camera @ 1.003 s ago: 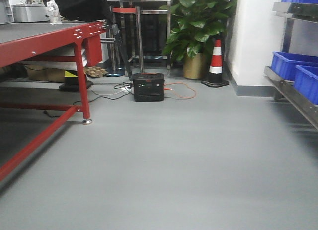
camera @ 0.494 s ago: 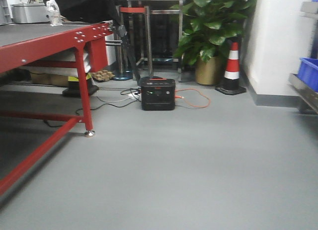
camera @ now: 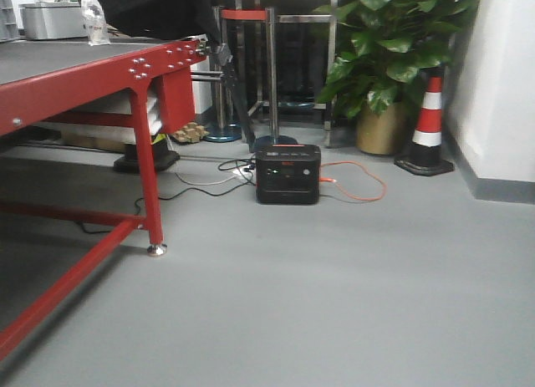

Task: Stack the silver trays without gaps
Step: 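Carry the tray with both grippers past the plant to another shelf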

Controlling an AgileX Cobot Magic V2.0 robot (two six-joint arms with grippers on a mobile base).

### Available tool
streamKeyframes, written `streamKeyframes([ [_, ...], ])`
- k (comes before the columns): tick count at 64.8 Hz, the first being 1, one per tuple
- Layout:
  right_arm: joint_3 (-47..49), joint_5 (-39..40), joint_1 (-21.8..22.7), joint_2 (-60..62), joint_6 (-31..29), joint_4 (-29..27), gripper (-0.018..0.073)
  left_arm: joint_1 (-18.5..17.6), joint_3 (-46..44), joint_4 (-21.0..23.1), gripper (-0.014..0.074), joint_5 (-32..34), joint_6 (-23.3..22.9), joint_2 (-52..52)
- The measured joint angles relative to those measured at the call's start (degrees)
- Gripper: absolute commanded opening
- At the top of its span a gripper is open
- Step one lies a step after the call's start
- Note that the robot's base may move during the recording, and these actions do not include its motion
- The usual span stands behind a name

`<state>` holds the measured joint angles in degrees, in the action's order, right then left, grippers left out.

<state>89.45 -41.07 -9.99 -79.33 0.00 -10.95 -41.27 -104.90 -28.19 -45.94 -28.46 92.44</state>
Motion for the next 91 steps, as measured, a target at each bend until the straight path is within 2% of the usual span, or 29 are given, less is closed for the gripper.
streamKeyframes([
  [91,0.1,0.82,0.0,0.0,0.35,-0.45,-0.007,0.0,0.0,-2.38,-0.0008,1.62,0.0,0.0],
])
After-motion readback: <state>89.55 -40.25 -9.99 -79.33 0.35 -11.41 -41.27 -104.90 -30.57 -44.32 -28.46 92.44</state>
